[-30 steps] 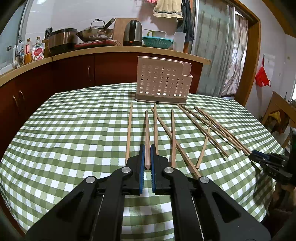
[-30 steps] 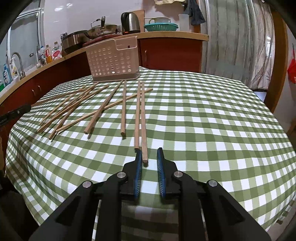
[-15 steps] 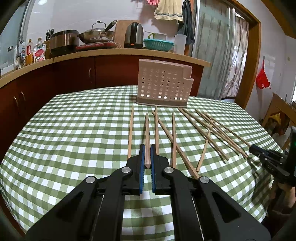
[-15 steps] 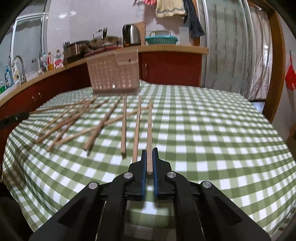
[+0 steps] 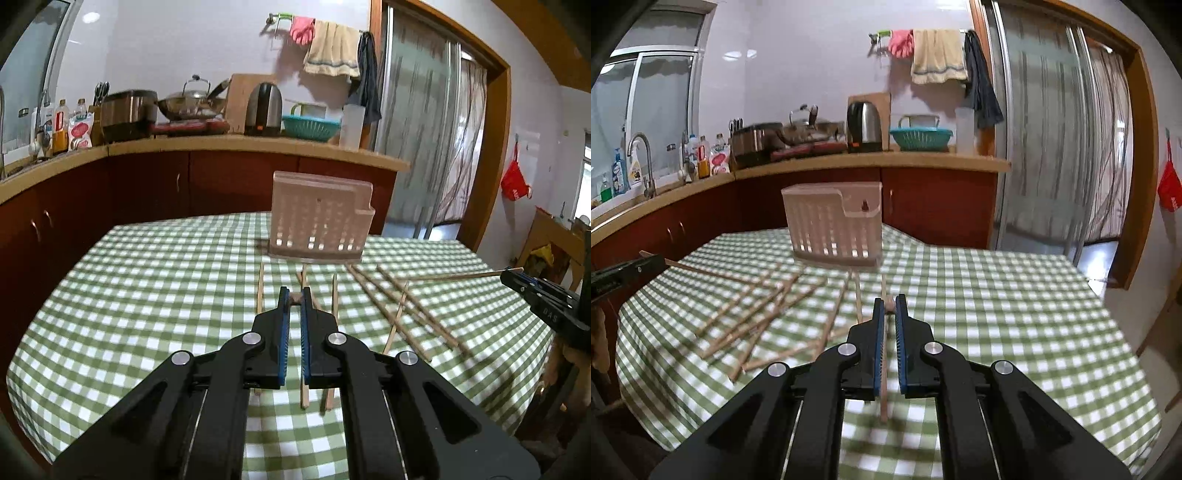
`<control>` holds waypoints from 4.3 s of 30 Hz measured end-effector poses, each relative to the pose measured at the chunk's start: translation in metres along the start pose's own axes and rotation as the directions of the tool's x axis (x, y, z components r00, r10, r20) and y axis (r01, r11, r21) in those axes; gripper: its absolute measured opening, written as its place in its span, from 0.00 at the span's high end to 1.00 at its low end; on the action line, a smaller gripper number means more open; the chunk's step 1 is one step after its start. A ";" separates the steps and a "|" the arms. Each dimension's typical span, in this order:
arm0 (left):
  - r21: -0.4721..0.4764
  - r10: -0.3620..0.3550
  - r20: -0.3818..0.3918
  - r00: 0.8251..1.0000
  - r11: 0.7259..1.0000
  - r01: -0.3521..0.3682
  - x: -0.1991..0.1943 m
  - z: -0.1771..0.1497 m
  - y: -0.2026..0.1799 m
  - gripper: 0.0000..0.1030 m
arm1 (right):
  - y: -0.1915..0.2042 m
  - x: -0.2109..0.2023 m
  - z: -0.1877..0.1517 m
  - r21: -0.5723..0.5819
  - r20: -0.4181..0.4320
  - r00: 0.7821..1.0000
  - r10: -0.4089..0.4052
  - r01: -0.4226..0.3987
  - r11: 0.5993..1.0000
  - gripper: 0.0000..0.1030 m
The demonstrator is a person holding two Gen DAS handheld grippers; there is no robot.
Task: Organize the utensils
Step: 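Carry the chopsticks over the beige caddy and open both grippers to drop them, then lower the left gripper onto another chopstick while the right gripper grasps one too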
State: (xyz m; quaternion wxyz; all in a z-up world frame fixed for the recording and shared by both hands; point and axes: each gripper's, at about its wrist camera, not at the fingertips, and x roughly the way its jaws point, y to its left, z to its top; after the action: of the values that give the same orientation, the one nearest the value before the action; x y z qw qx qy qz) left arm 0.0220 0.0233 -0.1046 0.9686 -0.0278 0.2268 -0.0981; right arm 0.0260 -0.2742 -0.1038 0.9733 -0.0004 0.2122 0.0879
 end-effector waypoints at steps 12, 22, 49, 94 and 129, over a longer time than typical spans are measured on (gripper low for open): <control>-0.027 -0.036 0.042 0.998 0.999 0.037 0.018 0.050 0.014 0.94 | -0.003 0.022 0.051 0.009 0.040 0.999 0.021 -0.021 1.000 0.93; 0.006 -0.053 0.050 0.997 0.999 0.053 0.050 0.083 0.018 0.94 | -0.002 0.059 0.080 0.000 0.094 0.995 0.027 -0.027 1.000 0.93; 0.084 -0.126 0.187 0.974 0.990 0.112 0.119 0.236 0.016 0.94 | 0.005 0.130 0.210 0.019 0.245 0.954 0.175 -0.185 0.983 0.93; -0.082 0.060 0.066 0.996 0.995 -0.054 0.084 0.082 0.041 0.28 | -0.011 0.067 0.022 0.024 0.030 1.000 0.001 -0.002 1.000 0.50; -0.081 0.125 -0.153 0.980 0.987 -0.138 0.059 -0.057 0.030 0.38 | -0.008 0.059 -0.096 0.016 -0.165 0.986 0.015 -0.013 1.000 0.92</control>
State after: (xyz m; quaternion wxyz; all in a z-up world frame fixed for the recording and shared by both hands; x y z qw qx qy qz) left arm 0.0539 0.0404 -0.1843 0.9513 -0.0497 0.3031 -0.0252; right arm 0.0406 -0.2756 -0.2153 0.9517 0.0011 0.2926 0.0929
